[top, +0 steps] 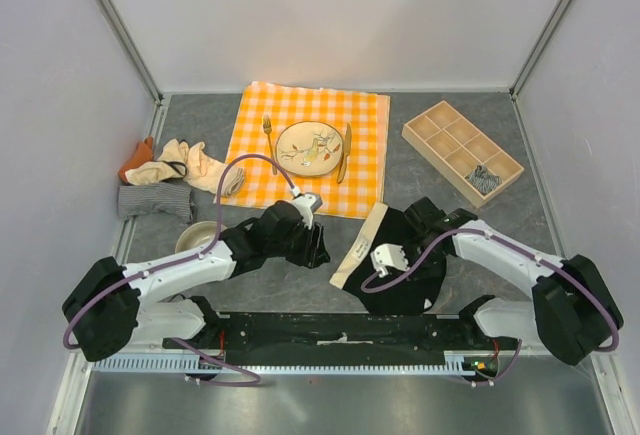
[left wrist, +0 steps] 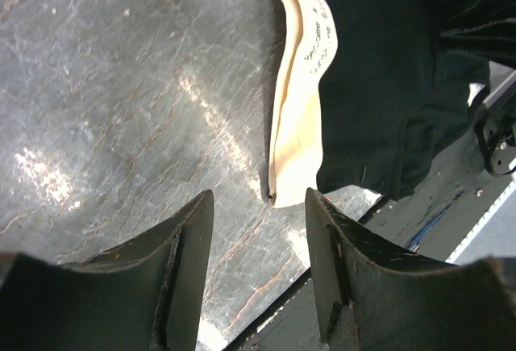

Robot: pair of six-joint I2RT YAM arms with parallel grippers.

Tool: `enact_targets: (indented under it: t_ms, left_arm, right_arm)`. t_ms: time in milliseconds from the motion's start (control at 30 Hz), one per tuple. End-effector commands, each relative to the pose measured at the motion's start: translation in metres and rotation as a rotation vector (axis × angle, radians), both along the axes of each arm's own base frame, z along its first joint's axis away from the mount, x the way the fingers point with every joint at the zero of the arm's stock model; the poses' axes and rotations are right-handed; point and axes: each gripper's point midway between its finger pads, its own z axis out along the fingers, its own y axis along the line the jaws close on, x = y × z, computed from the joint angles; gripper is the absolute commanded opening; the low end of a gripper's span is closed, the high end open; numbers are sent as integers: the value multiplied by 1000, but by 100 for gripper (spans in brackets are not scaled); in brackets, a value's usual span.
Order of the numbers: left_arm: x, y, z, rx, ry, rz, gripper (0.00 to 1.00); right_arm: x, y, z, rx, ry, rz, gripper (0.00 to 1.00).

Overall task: Roll the underwear
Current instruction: Fold the underwear at the center of the board.

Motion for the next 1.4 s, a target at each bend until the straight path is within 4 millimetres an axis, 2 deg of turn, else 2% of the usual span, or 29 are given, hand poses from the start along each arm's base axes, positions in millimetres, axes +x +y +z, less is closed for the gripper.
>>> enact_targets:
  t_ms: [0, 33, 100, 133, 233, 300, 333, 367, 400, 433, 467, 533, 600, 767, 933, 1167, 1300, 1333, 1367]
  left_arm:
    - [19, -14, 26, -32, -97, -25, 55]
    - [18, -17, 23, -32, -88, -34, 55]
    - [15, -18, 21, -39, -69, -43, 55]
    - [13, -18, 19, -39, -62, -48, 54]
    - [9, -13, 17, -32, -65, -51, 54]
    - [10, -5, 18, -10, -87, -39, 54]
    - [10, -2, 19, -2, -95, -35, 55]
    - [12, 0, 20, 5, -106, -28, 55]
    - [11, 2, 22, 2, -110, -25, 55]
    - [11, 2, 22, 1, -111, -24, 55]
    - [10, 3, 22, -4, -109, -23, 55]
    - [9, 3, 18, -6, -102, -19, 55]
    - [5, 5, 13, -8, -89, -16, 55]
    - [0, 9, 7, -24, -75, -5, 55]
    - [-3, 14, 10, -45, -84, 13, 55]
    - [-8, 23, 12, -59, -95, 32, 55]
    - [-7, 24, 16, -69, -106, 42, 55]
    - [-7, 24, 17, -73, -109, 43, 55]
    - [-7, 24, 18, -78, -112, 43, 55]
  right_arm:
    - [-6, -3, 23, 10, 10, -34, 26]
    - [5, 9, 39, 68, 1, -81, 28]
    - [20, 14, 56, 137, 8, -153, 36]
    - [33, 20, 72, 184, -14, -171, 39]
    - [44, 29, 86, 254, -8, -174, 43]
    - [56, 33, 83, 263, -24, -204, 46]
    - [66, 34, 82, 260, -47, -249, 46]
    - [84, 37, 83, 278, -77, -341, 46]
    - [97, 30, 75, 240, -79, -406, 47]
    - [111, 31, 80, 256, -92, -446, 47]
    - [119, 30, 74, 251, -54, -524, 49]
    - [139, 21, 77, 248, -59, -624, 52]
    - [150, 11, 69, 217, -53, -708, 53]
    - [163, -2, 51, 155, -69, -783, 59]
    - [170, 5, 37, 139, -2, -819, 60]
    - [169, -2, 13, 56, 49, -847, 59]
    - [163, -1, 6, 40, 87, -833, 48]
    - [160, -1, 5, 37, 100, -831, 37]
    - [159, 0, 4, 38, 112, -828, 32]
